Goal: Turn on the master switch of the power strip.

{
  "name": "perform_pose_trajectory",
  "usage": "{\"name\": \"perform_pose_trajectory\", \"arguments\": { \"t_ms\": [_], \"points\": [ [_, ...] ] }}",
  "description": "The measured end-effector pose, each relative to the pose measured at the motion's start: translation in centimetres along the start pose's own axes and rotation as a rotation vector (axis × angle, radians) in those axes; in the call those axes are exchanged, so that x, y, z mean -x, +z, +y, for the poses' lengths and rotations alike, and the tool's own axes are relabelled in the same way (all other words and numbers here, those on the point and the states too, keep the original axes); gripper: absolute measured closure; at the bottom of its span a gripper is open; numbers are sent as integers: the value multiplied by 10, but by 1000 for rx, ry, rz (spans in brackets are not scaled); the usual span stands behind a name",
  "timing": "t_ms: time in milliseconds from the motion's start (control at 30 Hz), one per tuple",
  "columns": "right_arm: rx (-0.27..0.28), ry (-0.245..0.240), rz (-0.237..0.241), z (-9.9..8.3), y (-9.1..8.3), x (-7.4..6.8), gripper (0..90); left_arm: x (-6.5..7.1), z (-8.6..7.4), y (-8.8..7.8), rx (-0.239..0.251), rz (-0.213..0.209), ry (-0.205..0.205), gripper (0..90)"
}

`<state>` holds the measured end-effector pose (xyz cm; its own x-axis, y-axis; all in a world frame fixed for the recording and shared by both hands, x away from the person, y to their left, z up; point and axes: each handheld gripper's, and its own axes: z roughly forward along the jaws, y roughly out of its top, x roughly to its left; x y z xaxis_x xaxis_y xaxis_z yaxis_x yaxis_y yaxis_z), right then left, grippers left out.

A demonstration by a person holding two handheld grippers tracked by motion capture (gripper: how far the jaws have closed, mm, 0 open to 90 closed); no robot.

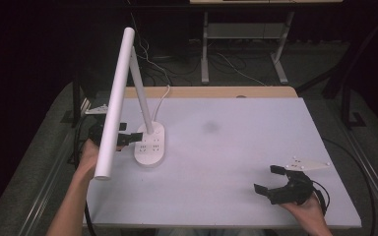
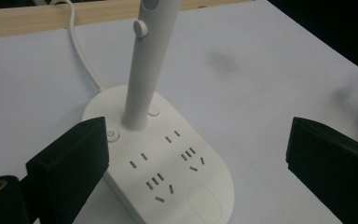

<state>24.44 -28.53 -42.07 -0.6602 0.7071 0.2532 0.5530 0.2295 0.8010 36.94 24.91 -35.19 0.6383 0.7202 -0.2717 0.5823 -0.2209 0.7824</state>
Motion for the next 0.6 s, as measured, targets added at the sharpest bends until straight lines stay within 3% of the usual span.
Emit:
{"name": "perform_pose_trajectory", "arguments": {
  "t_ms": [267, 467, 600],
  "points": [
    [-2, -1, -1, 0, 0, 0, 4, -11, 0, 5, -1, 14, -15, 96],
    [-1, -5, -8, 0, -1, 2, 4, -19, 2, 8, -8, 27, -54, 137],
    [0, -3, -10, 0, -1, 2, 4, -26, 4, 8, -8, 37, -50, 150]
  ]
}}
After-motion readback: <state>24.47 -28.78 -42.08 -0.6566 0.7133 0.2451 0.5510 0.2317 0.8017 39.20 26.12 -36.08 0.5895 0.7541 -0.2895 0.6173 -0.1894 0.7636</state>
